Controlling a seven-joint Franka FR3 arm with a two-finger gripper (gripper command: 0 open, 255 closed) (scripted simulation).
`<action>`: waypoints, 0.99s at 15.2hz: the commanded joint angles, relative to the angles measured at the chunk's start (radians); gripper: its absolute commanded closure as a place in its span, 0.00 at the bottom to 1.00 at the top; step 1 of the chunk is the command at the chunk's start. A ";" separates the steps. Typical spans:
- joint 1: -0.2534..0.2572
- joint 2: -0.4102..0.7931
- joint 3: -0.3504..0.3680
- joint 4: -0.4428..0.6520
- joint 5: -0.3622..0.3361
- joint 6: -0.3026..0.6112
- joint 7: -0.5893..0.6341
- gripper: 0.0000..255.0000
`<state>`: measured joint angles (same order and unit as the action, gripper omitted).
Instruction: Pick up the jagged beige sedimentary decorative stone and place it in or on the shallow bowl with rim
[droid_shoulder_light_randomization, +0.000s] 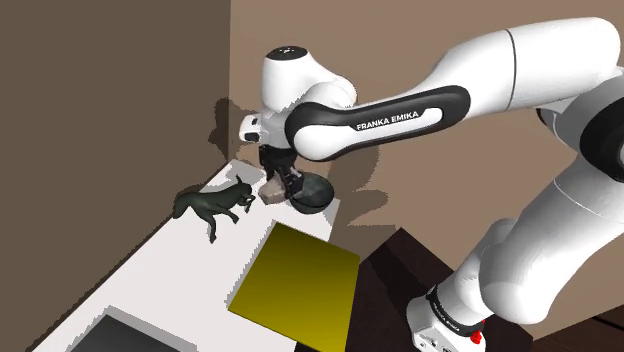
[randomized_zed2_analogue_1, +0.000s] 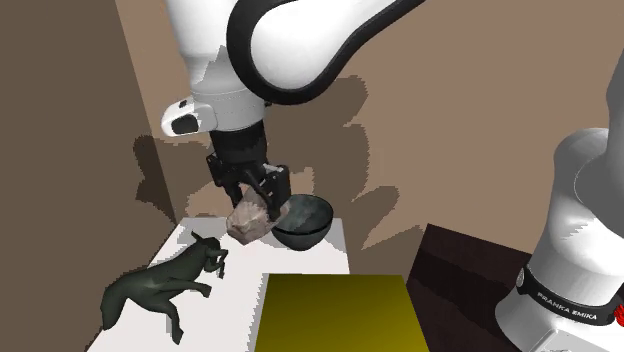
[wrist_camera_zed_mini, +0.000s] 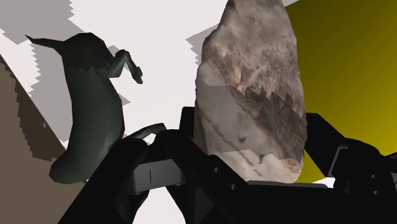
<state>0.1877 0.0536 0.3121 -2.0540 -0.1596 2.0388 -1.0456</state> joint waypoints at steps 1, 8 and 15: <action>-0.028 -0.031 -0.023 -0.031 0.007 0.009 -0.055 1.00; -0.113 -0.101 -0.110 -0.101 0.015 0.035 -0.230 1.00; -0.179 -0.117 -0.184 -0.125 0.008 0.061 -0.363 1.00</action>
<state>0.0147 -0.0660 0.1340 -2.1771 -0.1503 2.0930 -1.3975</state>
